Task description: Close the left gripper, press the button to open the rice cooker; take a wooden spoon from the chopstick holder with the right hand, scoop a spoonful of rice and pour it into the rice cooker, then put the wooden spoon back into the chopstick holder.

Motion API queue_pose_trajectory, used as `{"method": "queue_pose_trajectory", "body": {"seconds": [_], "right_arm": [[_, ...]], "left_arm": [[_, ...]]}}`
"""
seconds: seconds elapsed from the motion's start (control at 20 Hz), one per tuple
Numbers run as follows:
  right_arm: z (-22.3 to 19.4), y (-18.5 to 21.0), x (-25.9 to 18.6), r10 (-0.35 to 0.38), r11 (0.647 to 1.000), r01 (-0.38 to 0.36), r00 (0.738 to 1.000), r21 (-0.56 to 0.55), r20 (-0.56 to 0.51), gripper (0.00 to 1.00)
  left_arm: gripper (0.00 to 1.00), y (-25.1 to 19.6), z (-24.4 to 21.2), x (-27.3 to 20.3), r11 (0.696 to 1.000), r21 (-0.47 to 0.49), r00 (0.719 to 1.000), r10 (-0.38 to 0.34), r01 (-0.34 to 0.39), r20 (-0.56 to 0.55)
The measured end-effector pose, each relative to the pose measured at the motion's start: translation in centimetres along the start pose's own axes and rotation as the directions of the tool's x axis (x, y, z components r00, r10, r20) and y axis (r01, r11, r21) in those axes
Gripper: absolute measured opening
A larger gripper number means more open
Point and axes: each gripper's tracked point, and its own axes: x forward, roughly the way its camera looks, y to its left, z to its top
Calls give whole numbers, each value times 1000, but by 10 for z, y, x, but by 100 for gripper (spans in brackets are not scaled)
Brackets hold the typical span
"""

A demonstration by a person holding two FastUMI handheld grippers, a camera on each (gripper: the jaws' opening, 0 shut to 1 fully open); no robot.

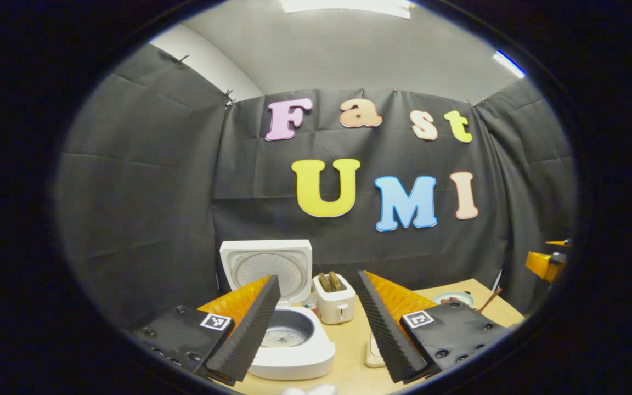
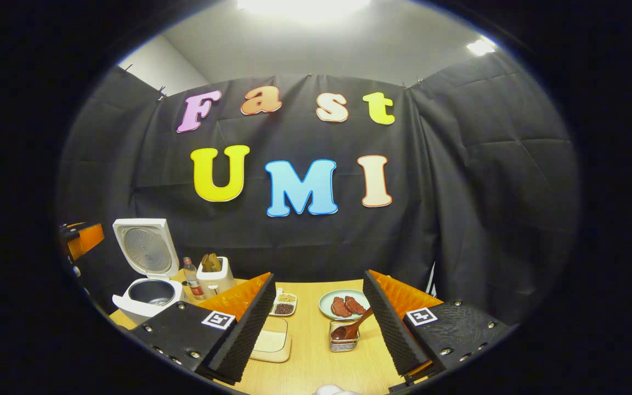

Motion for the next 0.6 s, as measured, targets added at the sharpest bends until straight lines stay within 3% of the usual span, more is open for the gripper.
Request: {"method": "queue_pose_trajectory", "body": {"seconds": [0.25,0.6], "right_arm": [[7,19,-5,11,1000,-11,1000,18,-17,98],[-6,39,4,26,999,-23,995,28,-92,98]], "left_arm": [[98,27,50,41,999,14,999,32,-33,41],[97,82,125,158,994,-11,992,108,-108,64]]}}
